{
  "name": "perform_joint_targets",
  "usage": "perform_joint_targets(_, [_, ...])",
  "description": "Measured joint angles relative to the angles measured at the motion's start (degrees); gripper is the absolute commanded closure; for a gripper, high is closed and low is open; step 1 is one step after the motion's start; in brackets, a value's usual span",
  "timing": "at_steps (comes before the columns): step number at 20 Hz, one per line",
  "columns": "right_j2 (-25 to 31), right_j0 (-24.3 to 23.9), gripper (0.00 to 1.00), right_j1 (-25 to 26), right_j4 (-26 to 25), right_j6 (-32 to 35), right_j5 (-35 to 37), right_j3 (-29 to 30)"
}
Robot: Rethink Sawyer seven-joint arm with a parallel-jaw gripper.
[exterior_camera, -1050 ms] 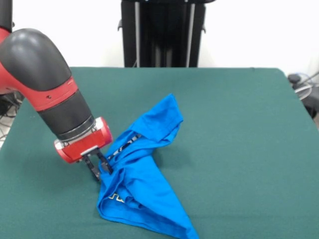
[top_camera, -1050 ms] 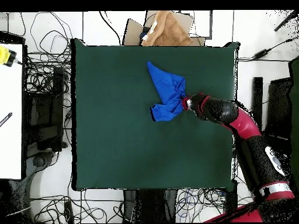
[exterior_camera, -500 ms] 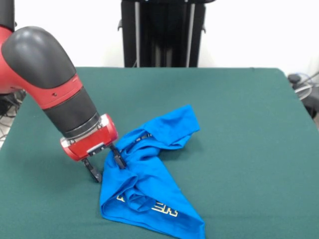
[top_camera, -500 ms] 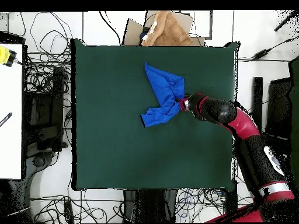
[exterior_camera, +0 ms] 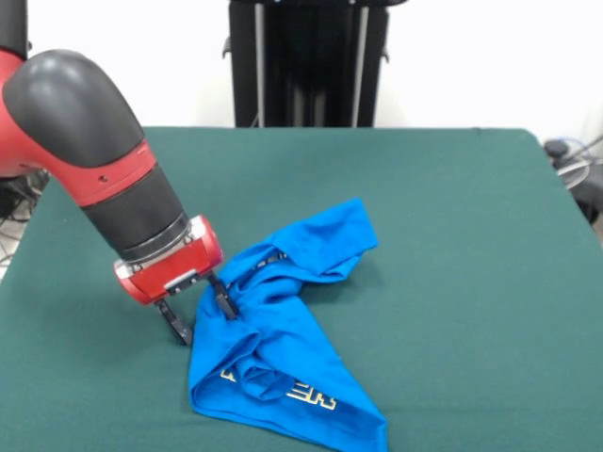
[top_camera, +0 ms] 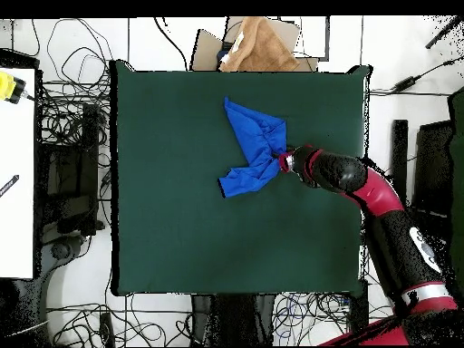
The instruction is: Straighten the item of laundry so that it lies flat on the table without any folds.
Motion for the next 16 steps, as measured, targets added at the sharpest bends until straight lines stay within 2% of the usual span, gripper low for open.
perform_joint_targets(6, [-0.2,0.1,0.00,-1.5,-1.3,0.0,-1.8,2.0])
perform_joint_targets(12, [-1.9,2.1,0.00,-8.6,-4.2,0.0,-9.5,8.6])
perform_joint_targets(16, [-3.2,3.6,0.00,-10.7,-5.7,0.0,-14.2,9.3])
